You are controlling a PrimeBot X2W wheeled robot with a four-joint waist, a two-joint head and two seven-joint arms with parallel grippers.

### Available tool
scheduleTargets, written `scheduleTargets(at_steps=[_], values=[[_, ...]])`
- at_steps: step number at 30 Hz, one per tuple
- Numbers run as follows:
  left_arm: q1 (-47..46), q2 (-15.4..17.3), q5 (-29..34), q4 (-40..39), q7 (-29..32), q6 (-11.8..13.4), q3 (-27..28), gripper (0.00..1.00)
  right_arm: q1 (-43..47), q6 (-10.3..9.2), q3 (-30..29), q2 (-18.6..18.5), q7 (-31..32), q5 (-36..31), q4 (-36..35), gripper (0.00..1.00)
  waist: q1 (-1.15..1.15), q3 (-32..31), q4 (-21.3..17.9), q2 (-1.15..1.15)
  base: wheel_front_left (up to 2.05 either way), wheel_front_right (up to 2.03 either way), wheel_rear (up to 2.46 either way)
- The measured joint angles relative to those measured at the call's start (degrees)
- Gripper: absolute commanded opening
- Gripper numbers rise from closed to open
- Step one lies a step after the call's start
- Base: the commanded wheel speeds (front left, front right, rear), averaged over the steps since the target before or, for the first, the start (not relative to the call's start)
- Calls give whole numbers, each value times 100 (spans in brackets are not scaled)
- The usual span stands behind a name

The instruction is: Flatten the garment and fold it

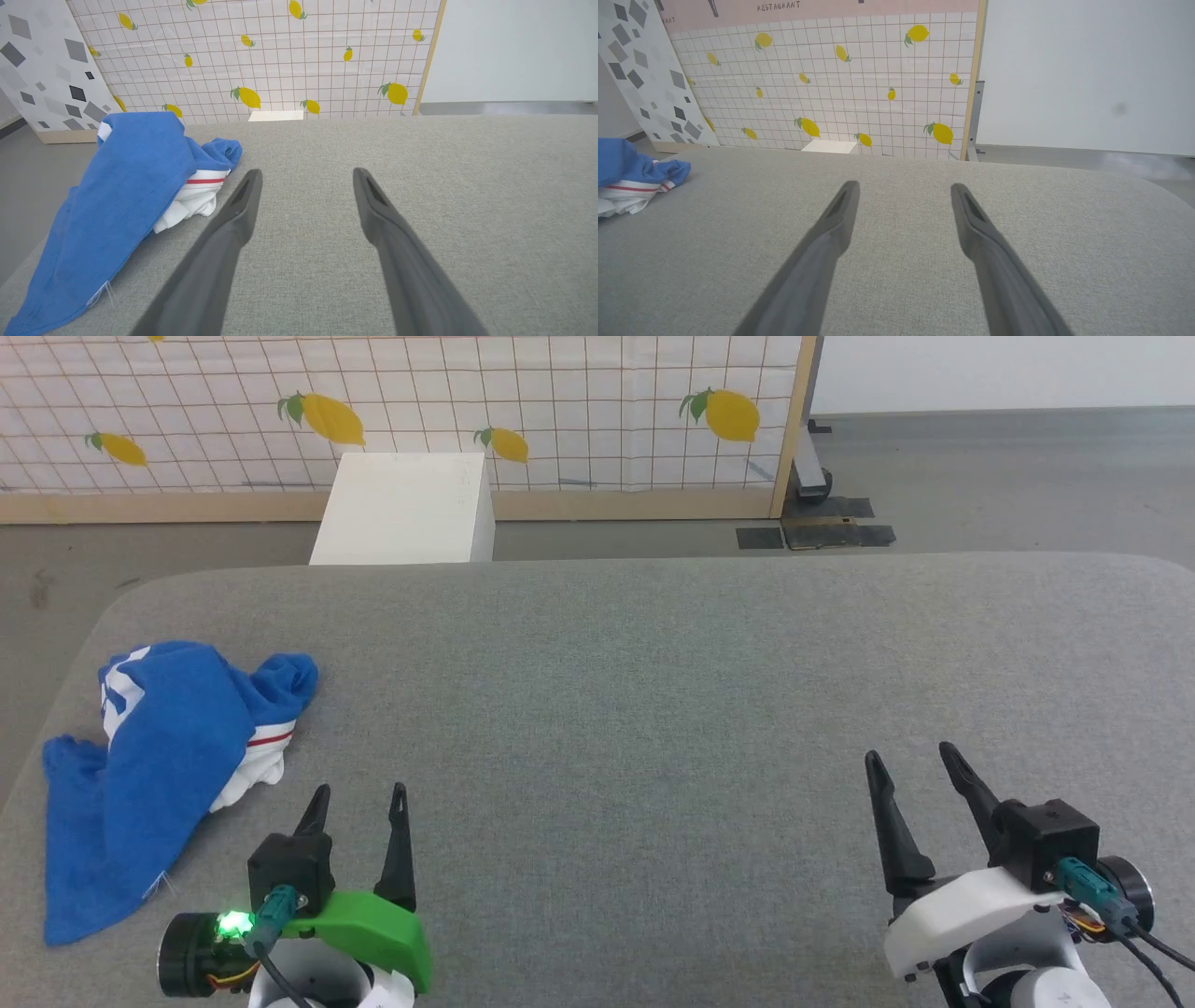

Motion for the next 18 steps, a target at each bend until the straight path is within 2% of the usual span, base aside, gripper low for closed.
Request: scheduleTargets(at_steps=[18], values=[[-1, 0, -193, 198, -210, 78, -134, 100, 0, 0, -24, 0, -208, 174, 171, 100, 0, -21, 59, 0, 0, 0, 0]])
